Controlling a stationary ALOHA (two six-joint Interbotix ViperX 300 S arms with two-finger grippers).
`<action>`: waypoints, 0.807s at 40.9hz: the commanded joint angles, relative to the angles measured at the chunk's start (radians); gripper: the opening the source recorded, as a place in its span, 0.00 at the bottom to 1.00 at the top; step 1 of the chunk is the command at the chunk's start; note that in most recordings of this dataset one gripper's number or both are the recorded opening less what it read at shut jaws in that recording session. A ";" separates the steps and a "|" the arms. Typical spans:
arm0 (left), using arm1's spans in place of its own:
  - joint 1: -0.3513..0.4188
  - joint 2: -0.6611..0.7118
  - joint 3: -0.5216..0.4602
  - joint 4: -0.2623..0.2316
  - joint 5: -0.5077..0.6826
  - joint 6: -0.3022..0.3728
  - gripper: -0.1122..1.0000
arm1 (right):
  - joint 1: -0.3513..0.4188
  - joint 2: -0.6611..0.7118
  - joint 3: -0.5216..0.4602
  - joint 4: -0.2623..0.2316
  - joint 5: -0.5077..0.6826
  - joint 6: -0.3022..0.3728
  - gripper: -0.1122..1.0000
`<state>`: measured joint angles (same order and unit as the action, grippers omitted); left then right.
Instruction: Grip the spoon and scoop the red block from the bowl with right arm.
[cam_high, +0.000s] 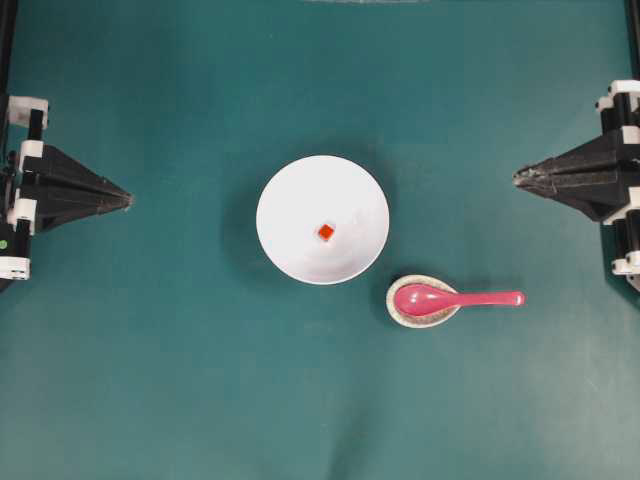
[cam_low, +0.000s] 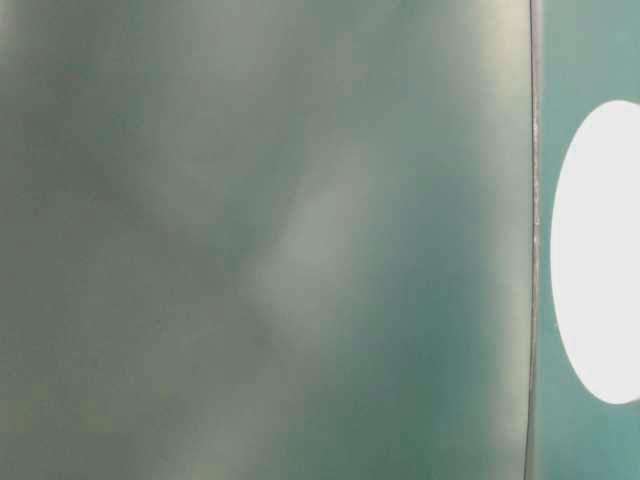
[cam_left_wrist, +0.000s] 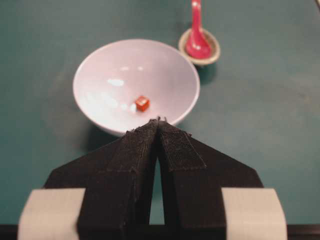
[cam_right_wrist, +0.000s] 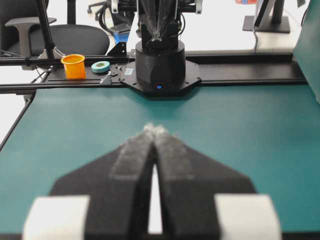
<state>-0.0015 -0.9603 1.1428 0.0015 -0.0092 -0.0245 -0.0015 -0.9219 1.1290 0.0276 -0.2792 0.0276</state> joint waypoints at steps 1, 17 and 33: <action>-0.003 0.009 -0.029 0.002 -0.005 0.000 0.10 | 0.000 0.002 -0.037 0.002 0.023 0.003 0.18; -0.003 0.009 -0.029 0.002 0.002 0.000 0.10 | 0.002 -0.008 -0.048 0.017 0.075 0.026 0.44; -0.003 0.009 -0.028 0.002 0.040 0.000 0.10 | 0.017 0.026 -0.015 0.012 0.077 0.038 0.59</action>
<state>-0.0015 -0.9587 1.1428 0.0031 0.0261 -0.0245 0.0046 -0.9097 1.1167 0.0414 -0.1856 0.0660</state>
